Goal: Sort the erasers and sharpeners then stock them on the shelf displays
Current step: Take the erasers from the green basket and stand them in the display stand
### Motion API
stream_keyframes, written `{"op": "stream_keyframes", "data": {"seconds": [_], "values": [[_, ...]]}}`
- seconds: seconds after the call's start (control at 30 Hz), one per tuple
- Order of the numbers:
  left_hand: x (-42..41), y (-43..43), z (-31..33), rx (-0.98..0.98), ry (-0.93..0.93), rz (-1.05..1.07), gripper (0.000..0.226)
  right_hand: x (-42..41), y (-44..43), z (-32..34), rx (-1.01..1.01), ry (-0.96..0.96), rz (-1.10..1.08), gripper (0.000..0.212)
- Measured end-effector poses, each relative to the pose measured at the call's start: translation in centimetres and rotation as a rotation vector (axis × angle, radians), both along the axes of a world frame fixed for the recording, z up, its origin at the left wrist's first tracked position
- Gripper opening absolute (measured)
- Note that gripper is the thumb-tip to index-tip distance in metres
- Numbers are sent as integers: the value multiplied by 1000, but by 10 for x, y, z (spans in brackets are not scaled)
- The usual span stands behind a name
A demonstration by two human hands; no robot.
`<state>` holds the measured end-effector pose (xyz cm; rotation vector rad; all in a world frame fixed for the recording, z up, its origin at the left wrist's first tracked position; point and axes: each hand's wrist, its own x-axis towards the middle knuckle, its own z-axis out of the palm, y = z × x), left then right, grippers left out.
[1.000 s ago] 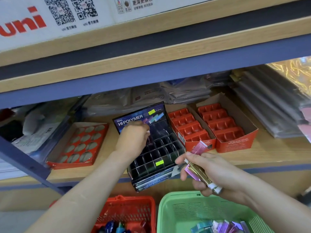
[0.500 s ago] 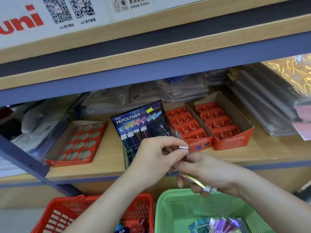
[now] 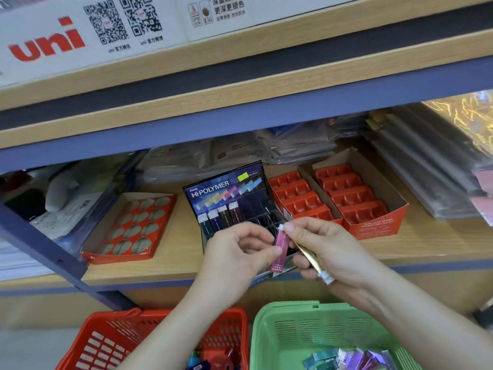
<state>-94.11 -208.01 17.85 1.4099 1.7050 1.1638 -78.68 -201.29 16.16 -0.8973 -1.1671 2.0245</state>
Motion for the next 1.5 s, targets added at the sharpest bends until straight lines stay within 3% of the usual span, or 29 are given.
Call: {"op": "stream_keyframes", "data": {"seconds": [0.07,0.17,0.3,0.4,0.63,0.87,0.97,1.1,1.23,1.3,1.4,1.5], "values": [[2,1,0,-23,-41,-56,32,-1,-1,0,-11,8,6,26],[0,2,2,-8,68,-115,45,-2,-2,0,-101,-2,-5,26],[-31,24,9,103,74,165,29,1,2,-4,-349,29,-118,25],[-58,45,8,136,169,286,15,4,4,-6,-405,61,-146,14],[-71,71,-12,74,668,206,23,9,6,-3,-371,126,-121,28],[-67,80,-30,138,1007,120,17,9,2,-1,-284,36,-118,28],[-65,83,-32,117,1072,136,19,9,1,-1,-235,-6,-112,31],[-47,67,-20,164,864,207,7,7,2,-4,-179,-63,-129,14],[-4,26,-5,-50,83,79,19,5,2,-5,-165,5,-110,13],[11,9,-3,-93,-136,30,7,5,2,-5,-177,51,-94,12],[19,-4,-10,-63,-313,130,13,1,-3,-6,-196,103,-42,17],[10,-6,-9,-12,-310,264,10,-1,-4,-8,-231,129,-68,21]]}}
